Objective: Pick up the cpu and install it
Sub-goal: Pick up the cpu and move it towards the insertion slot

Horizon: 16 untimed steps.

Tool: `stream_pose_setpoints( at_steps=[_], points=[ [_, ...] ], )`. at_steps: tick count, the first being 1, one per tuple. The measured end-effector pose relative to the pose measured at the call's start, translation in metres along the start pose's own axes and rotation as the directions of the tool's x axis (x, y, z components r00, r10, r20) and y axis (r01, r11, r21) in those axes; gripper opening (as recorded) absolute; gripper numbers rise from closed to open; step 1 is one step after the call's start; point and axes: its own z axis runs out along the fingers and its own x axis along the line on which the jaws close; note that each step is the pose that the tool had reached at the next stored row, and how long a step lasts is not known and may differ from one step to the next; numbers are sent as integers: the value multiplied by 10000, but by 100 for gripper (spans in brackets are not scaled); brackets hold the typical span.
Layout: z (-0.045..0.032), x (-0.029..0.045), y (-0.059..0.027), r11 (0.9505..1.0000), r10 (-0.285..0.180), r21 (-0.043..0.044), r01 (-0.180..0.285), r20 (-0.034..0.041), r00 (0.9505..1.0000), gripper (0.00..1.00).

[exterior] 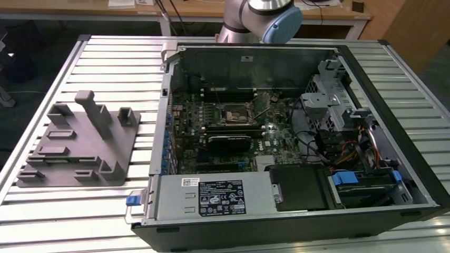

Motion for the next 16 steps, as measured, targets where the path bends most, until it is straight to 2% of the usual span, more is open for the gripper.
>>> stream_pose_setpoints(
  at_steps=[2,9,16],
  points=[
    [-24,-2,1,10000,0,1,0,3,10000,54],
    [-30,-9,3,10000,0,2,0,1,10000,54],
    [-20,-117,2,10000,0,1,0,3,10000,54]
  ],
)
